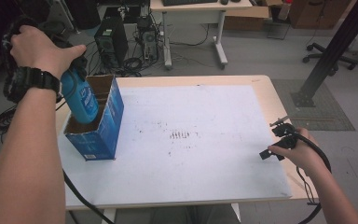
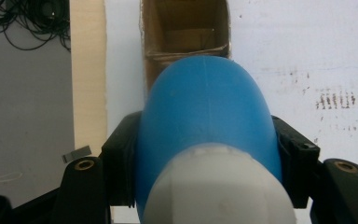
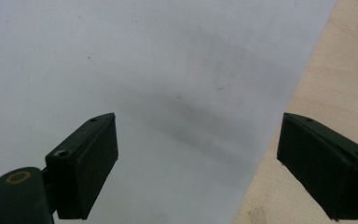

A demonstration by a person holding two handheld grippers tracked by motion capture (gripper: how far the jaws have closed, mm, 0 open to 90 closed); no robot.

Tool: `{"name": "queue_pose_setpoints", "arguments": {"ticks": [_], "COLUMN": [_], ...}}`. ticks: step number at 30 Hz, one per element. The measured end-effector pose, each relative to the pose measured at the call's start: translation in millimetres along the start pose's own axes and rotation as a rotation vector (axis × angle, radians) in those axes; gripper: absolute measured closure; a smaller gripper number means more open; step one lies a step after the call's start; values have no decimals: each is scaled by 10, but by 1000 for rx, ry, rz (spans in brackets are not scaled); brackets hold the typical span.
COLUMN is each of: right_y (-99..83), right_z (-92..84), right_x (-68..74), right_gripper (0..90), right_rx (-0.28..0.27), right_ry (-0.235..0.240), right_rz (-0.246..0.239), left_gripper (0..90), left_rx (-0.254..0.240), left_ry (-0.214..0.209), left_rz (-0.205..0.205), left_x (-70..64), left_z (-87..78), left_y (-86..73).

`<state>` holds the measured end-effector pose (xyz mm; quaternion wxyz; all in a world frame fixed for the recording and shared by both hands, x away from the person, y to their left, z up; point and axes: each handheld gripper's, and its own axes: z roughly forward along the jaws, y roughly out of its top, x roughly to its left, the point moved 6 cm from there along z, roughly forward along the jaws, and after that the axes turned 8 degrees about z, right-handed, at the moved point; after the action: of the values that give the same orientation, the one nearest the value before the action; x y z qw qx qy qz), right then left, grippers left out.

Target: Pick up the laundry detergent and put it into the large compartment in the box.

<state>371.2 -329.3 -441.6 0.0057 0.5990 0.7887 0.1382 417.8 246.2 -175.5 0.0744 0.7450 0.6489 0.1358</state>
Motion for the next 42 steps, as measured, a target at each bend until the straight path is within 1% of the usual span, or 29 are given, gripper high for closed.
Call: {"name": "queue_pose_setpoints", "arguments": {"ticks": [5, 7, 21, 31, 42], "right_y": [1, 0, -18, -33, -33], "right_z": [13, 19, 43, 57, 77], "right_x": [5, 9, 2, -10, -1], "right_gripper": [121, 121, 121, 121, 121], "right_rx": [2, 3, 10, 11, 15], "right_ry": [-1, -1, -2, -3, -6], "right_rz": [-3, -1, 2, 0, -1], "left_gripper": [377, 377, 377, 378, 377], "left_rx": [3, 14, 45, 53, 74], "left_ry": [-9, -9, -17, -23, -28], "left_rz": [-4, -1, -5, -9, -7], "left_x": [8, 8, 22, 31, 39], "left_z": [77, 114, 343, 463, 616], "left_y": [-16, -26, -78, -101, -124]}}
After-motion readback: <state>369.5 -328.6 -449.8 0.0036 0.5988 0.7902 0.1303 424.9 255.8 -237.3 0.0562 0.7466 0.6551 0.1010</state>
